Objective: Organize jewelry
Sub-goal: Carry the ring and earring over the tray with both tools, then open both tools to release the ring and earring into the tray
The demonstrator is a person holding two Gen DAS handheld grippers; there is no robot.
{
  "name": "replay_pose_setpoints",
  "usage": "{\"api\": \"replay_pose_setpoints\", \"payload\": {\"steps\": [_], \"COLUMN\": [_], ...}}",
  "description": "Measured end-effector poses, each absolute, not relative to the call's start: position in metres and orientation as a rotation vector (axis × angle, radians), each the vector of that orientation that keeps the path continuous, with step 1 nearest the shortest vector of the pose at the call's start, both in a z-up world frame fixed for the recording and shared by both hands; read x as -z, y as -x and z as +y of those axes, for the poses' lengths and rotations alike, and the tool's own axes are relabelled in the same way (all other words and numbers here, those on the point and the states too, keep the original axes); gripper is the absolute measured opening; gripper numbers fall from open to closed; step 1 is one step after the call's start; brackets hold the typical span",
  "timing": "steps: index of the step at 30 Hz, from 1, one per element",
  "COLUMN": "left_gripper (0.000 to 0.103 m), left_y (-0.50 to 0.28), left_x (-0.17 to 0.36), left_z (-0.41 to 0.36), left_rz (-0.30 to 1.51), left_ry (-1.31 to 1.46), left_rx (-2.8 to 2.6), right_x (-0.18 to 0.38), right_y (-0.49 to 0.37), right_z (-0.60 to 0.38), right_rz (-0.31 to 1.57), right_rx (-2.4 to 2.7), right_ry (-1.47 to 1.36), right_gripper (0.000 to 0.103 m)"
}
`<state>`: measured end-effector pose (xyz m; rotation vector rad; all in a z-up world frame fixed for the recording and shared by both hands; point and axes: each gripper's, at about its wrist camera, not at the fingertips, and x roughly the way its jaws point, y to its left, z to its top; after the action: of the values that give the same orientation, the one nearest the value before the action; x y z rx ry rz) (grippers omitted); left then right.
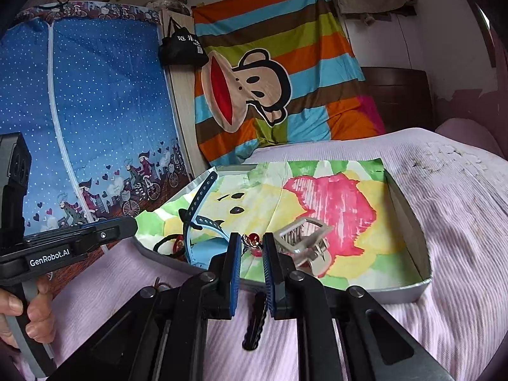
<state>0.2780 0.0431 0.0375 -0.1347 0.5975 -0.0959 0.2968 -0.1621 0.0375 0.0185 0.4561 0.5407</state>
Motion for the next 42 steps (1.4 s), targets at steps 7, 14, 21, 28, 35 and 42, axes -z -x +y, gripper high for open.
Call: {"api": "replay_pose_setpoints", "payload": {"steps": [7,14,21,28,35,42], "left_gripper": [0.017,0.017,0.017,0.024,0.044,0.082], "left_y": [-0.316,-0.328,-0.327,-0.322,-0.296,-0.249], "left_x": [-0.010,0.002,0.000,-0.007,-0.025,-0.051], "left_z": [0.052,0.055,0.054,0.056,0.066,0.066], "left_rz": [0.714,0.765,0.770,0.764,0.671,0.528], "left_ry": [0.143,0.136,0.151,0.178,0.248,0.243], "left_rx": [0.106,0.113,0.113,0.122,0.094,0.018], "right_x": [-0.014,-0.008,-0.008,-0.012,-0.035,-0.062], "right_y": [-0.327,-0.332,-0.332,-0.326,-0.300,-0.269], "right_z": [-0.143,-0.140,-0.141,-0.147,-0.161,-0.183], "right_rz": [0.550,0.610,0.607,0.574,0.450,0.332], "right_rx": [-0.549,-0.540,-0.533,-0.523,-0.479,-0.426], "right_ry": [0.022,0.041,0.046,0.035,0.023,-0.010], "right_gripper": [0.013,0.013,0.014,0.029,0.053,0.100]}}
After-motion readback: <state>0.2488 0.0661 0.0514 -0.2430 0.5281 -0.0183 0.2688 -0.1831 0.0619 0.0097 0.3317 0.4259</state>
